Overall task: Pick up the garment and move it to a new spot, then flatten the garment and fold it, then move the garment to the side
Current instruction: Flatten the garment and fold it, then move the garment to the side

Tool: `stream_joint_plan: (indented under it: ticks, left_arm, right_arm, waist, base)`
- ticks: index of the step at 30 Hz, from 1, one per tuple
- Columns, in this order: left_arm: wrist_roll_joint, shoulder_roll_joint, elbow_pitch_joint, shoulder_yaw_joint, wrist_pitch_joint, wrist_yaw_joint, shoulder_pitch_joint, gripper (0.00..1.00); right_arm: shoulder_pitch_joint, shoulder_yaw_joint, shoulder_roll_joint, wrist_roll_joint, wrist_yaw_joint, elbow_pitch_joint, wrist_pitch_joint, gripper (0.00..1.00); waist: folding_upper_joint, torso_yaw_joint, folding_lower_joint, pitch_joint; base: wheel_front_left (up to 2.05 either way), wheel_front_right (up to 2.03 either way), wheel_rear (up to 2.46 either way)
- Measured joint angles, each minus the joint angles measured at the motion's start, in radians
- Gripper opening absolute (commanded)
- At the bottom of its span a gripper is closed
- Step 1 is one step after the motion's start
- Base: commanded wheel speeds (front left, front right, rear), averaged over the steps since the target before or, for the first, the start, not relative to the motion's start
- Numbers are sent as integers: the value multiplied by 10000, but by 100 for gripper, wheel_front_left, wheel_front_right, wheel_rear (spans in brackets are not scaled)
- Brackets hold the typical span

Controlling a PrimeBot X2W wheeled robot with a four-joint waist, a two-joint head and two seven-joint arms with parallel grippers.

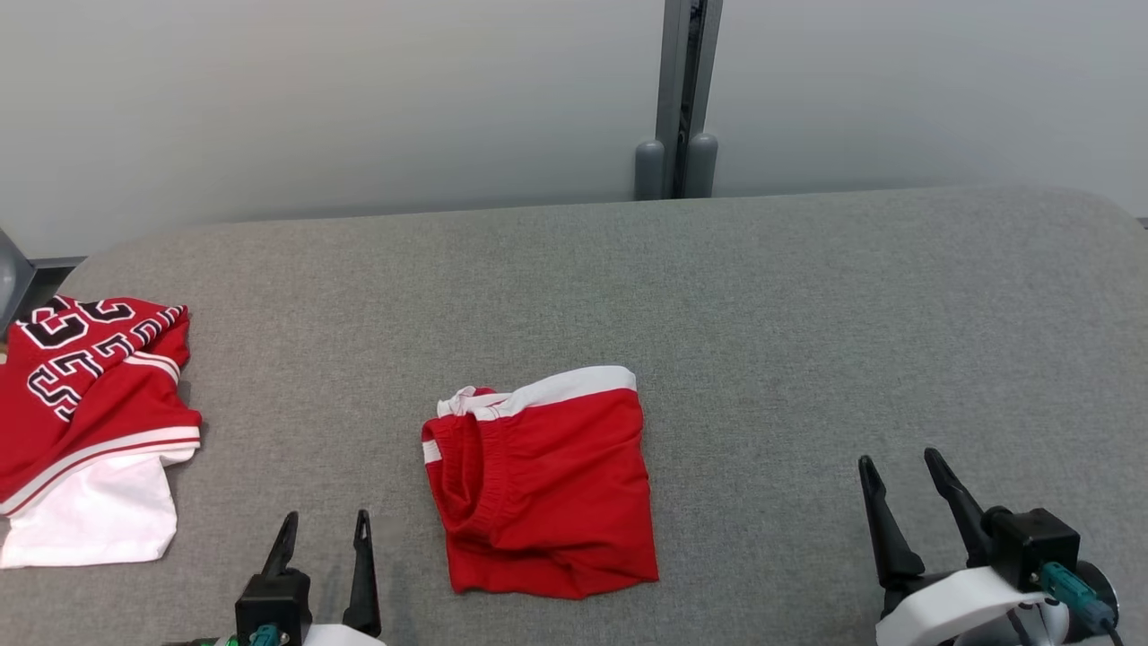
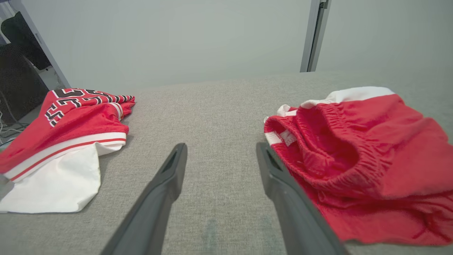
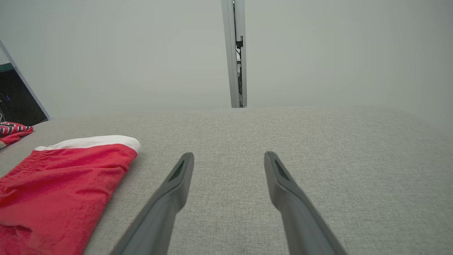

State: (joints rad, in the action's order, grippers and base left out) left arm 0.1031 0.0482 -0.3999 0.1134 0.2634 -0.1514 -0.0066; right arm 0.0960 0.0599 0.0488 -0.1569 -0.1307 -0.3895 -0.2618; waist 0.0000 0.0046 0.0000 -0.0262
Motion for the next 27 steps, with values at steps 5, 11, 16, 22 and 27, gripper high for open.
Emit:
stream_joint_plan:
  ticks: [5, 11, 16, 22, 27]
  left_arm:
    - [-186, 0, 86, -288, 0, -4, 307, 100]
    - [-326, 4, 226, -558, 0, -4, 674, 100]
    - [-372, 2, 305, -685, 0, -6, 880, 100]
    - [-372, 2, 368, -754, 0, -6, 904, 100]
    - [-274, 4, 443, -658, 0, 4, 903, 100]
  right_arm:
    - [-405, -56, 0, -19, 0, 219, 0, 100]
    - [-662, 59, -2, -102, 0, 309, 0, 100]
    - [-713, 153, -2, -178, 0, 384, 0, 100]
    - [-732, 368, 0, -224, 0, 353, 0, 100]
    - [-630, 688, 4, -305, 0, 244, 0, 100]
  waist:
    - [0, 32, 0, 262]
    - [0, 77, 0, 529]
    - [0, 124, 0, 610]
    - [0, 158, 0, 554]
    - [0, 224, 0, 343]
  base:
    - [0, 0, 0]
    - [0, 0, 0]
    - [0, 0, 0]
    - [0, 0, 0]
    - [0, 0, 0]
